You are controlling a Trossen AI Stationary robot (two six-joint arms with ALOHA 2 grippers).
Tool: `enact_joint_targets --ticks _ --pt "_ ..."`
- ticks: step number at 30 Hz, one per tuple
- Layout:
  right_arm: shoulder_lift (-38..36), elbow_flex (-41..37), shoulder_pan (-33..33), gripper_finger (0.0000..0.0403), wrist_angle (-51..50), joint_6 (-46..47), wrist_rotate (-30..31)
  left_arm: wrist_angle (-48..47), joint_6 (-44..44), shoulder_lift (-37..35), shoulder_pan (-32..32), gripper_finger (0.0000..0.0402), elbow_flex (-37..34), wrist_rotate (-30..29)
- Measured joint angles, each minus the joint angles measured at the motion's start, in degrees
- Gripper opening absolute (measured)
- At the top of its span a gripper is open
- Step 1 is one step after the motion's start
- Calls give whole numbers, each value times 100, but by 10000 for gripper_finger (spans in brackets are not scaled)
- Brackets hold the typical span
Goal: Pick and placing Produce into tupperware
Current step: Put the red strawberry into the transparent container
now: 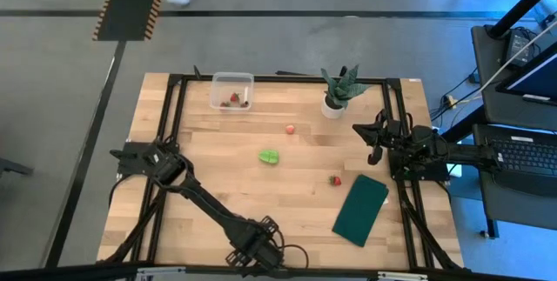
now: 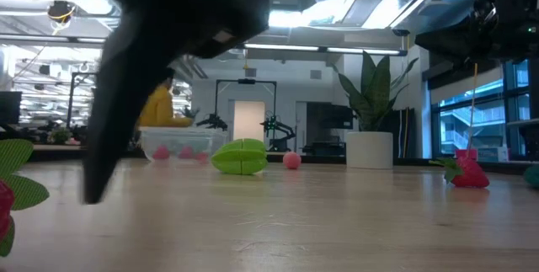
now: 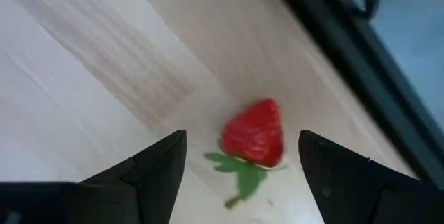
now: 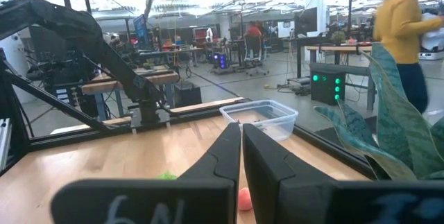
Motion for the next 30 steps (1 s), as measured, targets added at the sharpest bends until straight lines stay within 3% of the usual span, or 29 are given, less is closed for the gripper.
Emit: enact_joint_targets --ticks 30 --pt "-1 0 0 22 64 -17 1 242 -563 103 -1 264 -254 200"
